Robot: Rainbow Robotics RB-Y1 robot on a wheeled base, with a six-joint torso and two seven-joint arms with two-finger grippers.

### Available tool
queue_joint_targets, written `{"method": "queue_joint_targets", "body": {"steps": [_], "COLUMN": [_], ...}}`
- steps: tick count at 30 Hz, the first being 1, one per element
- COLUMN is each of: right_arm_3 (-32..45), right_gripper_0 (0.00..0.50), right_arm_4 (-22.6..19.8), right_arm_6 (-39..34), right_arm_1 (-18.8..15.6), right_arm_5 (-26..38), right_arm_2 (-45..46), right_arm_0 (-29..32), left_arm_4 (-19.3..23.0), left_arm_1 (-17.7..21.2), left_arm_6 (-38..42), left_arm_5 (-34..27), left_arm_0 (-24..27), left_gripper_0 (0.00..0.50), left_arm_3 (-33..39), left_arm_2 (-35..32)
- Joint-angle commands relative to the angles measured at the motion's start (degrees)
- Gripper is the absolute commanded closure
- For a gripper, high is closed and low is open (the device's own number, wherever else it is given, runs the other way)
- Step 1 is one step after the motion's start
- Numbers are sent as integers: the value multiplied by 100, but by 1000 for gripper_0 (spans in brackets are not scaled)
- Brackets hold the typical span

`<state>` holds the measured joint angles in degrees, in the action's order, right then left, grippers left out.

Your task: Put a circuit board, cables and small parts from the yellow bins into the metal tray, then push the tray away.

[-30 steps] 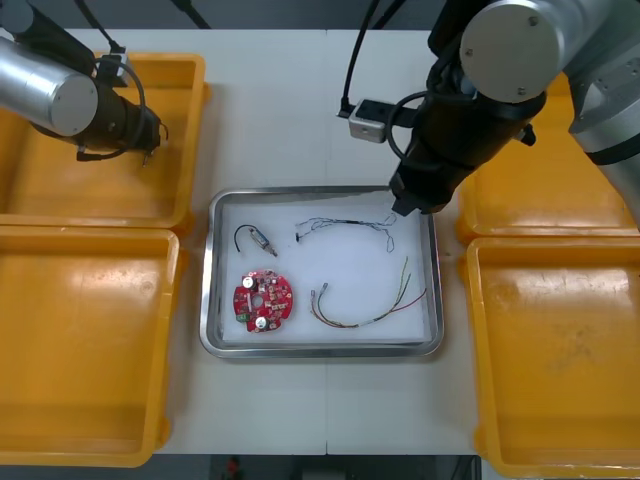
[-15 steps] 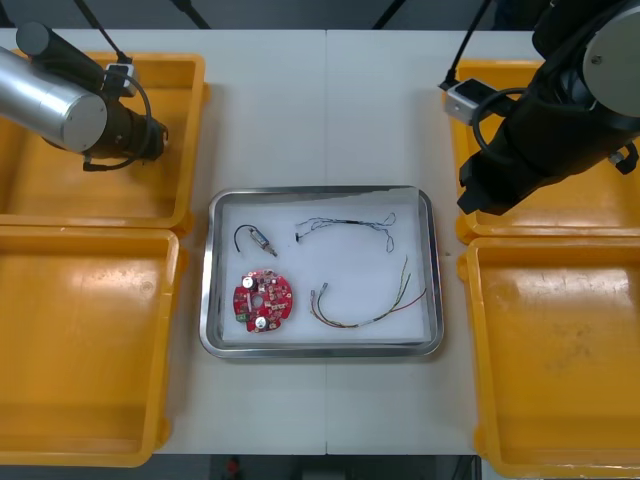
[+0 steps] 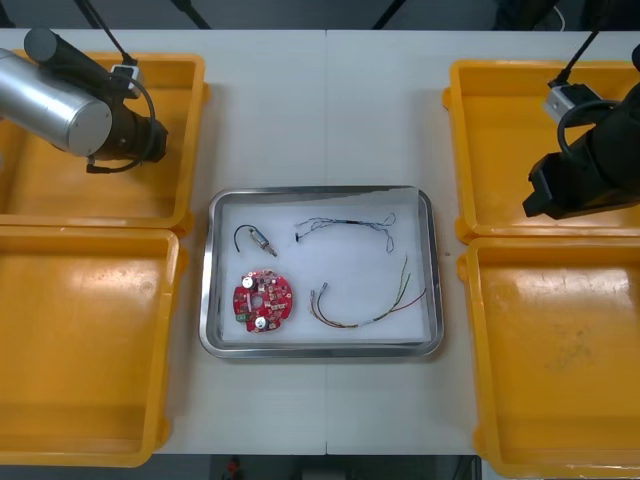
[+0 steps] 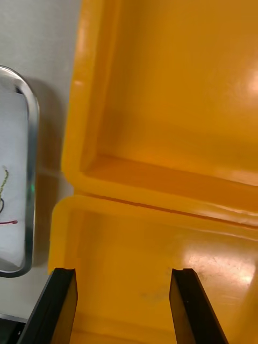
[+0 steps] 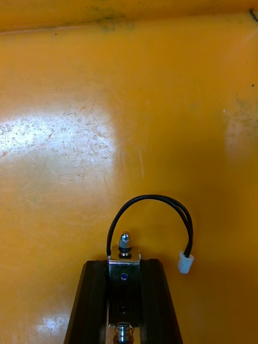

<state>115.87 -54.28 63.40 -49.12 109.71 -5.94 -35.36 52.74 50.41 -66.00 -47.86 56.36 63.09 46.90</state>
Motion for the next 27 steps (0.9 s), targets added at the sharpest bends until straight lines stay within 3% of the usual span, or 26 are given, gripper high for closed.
{"method": "queue_joint_targets", "body": {"steps": [1,5,8,14,21,27], "right_arm_3": [164,155,164,164,164,164], "right_gripper_0": [0,0,0,0,0,0], "right_arm_4": [67,84,93,251,383,409], "right_arm_6": [32,58,76,129,181,190], "right_arm_1": [-309,-362,-379,-379,-379,-362], "right_arm_5": [29,29,29,29,29,29], "right_arm_2": [664,911,1069,1218,1218,1218], "right_arm_0": [460,724,934,1295,1356,1391], "left_arm_4": [-71,-132,-132,-88,439,773], "left_arm_1": [-57,4,92,206,312,373], "left_arm_6": [97,53,-18,-448,-985,-905], "left_arm_5": [40,14,-329,-1463,-2763,-3959], "left_arm_0": [253,323,481,745,1000,1167], "left_gripper_0": [500,500,500,500,500,500], "left_arm_3": [1,-8,1,-8,10,238], "left_arm_2": [83,74,-32,-752,-1552,-2167]}}
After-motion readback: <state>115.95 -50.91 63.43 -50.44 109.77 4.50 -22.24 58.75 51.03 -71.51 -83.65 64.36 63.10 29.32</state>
